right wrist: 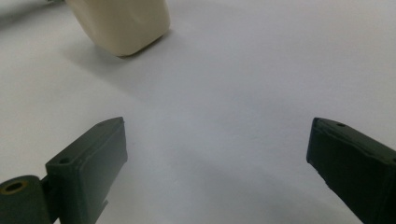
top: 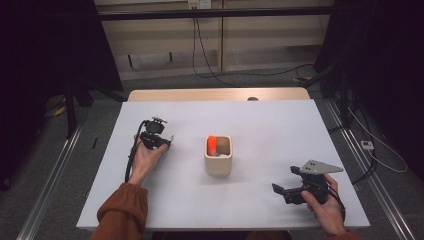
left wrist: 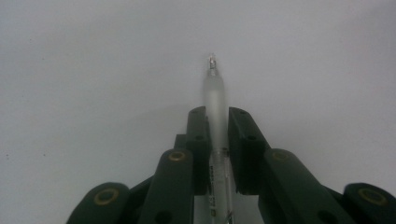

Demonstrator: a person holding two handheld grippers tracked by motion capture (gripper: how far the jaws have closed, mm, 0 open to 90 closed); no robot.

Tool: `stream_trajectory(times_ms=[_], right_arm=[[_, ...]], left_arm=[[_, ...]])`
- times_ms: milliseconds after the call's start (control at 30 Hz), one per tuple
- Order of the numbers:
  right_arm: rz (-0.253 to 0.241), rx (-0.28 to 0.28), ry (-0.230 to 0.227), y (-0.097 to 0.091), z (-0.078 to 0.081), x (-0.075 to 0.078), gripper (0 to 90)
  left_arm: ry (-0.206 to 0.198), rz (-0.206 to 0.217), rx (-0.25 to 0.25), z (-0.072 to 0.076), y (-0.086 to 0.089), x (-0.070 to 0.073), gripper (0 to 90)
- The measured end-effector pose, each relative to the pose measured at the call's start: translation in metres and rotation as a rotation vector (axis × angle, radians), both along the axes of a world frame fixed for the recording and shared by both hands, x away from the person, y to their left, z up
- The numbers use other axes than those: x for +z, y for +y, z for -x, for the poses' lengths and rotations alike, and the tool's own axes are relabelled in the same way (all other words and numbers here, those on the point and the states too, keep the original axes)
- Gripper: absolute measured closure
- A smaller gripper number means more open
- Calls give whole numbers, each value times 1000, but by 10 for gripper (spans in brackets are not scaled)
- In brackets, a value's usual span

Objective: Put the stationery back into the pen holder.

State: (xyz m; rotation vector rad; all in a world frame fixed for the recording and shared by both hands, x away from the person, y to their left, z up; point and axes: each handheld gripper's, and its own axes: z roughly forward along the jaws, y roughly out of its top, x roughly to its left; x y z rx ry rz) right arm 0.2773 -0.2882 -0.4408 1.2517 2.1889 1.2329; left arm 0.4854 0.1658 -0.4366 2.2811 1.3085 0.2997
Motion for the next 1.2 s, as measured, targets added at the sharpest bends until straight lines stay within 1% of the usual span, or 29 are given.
stream_trajectory(times_ms=[233,333,467,500,567,600,633,667,700,733,767,833,933,1067,1100,1133,1200], right_arm=[[-1,0,1,0,0,0,53],[0,-1,1,0,0,0,53],[-1,1,2,0,0,0,53],[-1,1,2,0,0,0,53],[0,2,1,0,0,0,53],[-2,0,2,0,0,0,53],[-2,0,2,0,0,0,53],[-1,1,1,0,0,0,53],[-1,2,2,0,0,0,53],[1,4,1,0,0,0,53],[1,4,1,0,0,0,53],[-1,1,1,0,0,0,53],[0,2,1,0,0,0,53],[-2,0,2,0,0,0,53],[-2,0,2,0,0,0,53],[-2,1,1,0,0,0,53],[-3,1,1,0,0,0,53]], left_arm=[[-10,-1,-3,1,-1,0,805],[-17,-5,-15,1,0,1,805],[-24,8,-11,1,0,0,805],[-24,6,-13,1,0,0,805],[-26,21,-12,2,0,1,805],[-28,19,-13,2,0,1,805],[-38,28,-4,3,-1,2,805],[-40,34,-5,3,0,2,805],[-36,32,-16,3,1,3,805],[-42,44,-8,3,1,3,805],[-39,46,-13,3,1,4,805],[-45,63,-4,4,1,4,805],[-50,77,-14,4,2,7,805],[-67,105,-7,5,3,9,805],[-70,109,-5,5,4,10,804],[-75,114,10,6,3,10,805],[-75,114,-2,7,5,12,805]])
